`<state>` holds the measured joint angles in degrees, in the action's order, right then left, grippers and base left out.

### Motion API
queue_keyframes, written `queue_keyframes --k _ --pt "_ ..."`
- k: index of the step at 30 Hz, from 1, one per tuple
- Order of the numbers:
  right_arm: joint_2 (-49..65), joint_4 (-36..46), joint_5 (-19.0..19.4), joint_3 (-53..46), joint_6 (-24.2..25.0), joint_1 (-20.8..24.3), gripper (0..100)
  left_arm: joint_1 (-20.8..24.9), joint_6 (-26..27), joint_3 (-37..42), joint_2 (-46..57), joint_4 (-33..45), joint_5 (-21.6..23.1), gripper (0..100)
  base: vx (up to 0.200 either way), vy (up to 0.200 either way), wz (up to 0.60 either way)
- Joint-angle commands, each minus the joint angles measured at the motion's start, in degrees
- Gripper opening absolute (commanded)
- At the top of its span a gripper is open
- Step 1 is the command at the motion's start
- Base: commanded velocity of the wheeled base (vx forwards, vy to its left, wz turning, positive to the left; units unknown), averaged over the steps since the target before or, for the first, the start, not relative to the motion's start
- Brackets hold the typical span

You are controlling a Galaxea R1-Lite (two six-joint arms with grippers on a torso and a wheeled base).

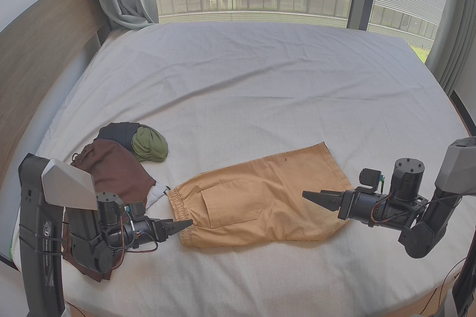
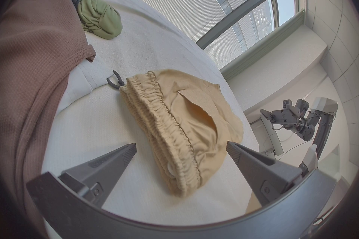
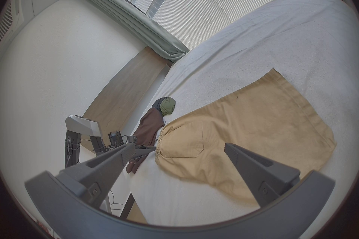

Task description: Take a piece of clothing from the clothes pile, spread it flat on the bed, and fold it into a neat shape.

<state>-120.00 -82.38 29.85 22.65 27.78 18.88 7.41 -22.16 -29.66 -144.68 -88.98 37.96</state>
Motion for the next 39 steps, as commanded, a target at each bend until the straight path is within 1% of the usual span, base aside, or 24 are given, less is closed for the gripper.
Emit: queue_keyframes --k 1,9,15,20,35,39 --pt "-1.20 -0.85 0.03 -0.24 -0.01 0.01 100 0.32 -0.86 -2.51 -2.71 -0.05 -0.08 100 0.000 0.000 0.00" --pt "-2.34 -1.46 0.03 -0.33 0.17 0.10 100 1.11 -2.53 -4.62 -4.12 -0.05 -0.17 100 0.000 0.000 0.00" --pt "-3.83 -2.25 0.03 -0.15 0.17 0.45 100 1.73 -5.26 -7.08 -4.65 -0.14 -1.57 100 0.000 0.000 0.00" --pt "-4.19 -3.49 0.12 -0.50 0.17 0.98 100 2.78 -5.26 -6.73 -5.26 -0.14 -1.66 100 0.000 0.000 0.00" --pt "-4.54 -4.19 0.03 -0.59 -0.01 1.42 100 2.78 -5.08 -5.94 -5.88 -0.23 -1.75 100 0.000 0.000 0.00" --pt "-6.12 -5.07 -0.15 -0.59 -0.27 1.77 100 2.78 -5.00 -5.85 -5.70 -0.23 -2.89 100 0.000 0.000 0.00"
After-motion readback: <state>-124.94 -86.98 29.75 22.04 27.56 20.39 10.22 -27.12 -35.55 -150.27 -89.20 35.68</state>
